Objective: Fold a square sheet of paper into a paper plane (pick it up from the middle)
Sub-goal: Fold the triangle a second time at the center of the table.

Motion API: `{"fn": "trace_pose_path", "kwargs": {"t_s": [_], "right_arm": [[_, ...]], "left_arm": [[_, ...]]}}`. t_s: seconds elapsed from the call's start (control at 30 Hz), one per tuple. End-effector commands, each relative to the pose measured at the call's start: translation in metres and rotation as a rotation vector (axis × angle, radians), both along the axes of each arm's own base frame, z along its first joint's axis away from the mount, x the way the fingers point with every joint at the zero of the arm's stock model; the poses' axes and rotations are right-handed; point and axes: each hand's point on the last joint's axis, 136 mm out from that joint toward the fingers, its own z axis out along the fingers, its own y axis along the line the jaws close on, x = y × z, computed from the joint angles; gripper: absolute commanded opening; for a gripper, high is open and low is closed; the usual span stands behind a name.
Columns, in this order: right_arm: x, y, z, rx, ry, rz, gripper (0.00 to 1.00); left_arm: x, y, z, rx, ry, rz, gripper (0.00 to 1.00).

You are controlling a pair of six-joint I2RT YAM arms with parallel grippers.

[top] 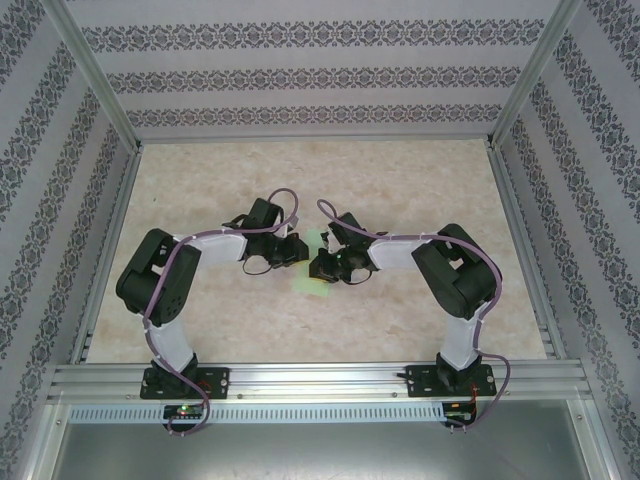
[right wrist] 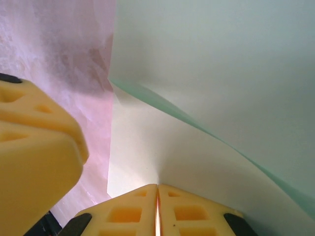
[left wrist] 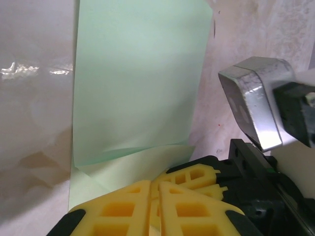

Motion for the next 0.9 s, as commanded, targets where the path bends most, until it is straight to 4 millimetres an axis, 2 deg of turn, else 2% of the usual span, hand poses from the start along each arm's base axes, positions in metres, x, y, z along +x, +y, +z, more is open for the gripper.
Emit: {"fn": "trace_pose_path", "kwargs": {"t_s": [0.0, 0.3, 0.5, 0.87], "right_arm": [[-0.001, -0.002, -0.012, -0.036, 0.004, -0.014, 0.1], [0.001, 0.0, -0.01, -0.022, -0.002, -0.02, 0.1], [0.002, 0.002, -0.006, -0.01, -0.007, -0.018, 0.1], [-0.006, -0.001, 0.001, -0.036, -0.012, 0.011, 0.13]], "left_arm": [[-0.003, -0.004, 0.006, -0.021, -0.033, -0.018, 0.12], [-0.003, -0.008, -0.011, -0.018, 0.005, -0.017, 0.11], [-0.004, -0.001, -0.036, 0.045, 0.047, 0.003, 0.1], [-0.01, 0.012, -0.057, 0.128, 0.077, 0.024, 0.1]]}}
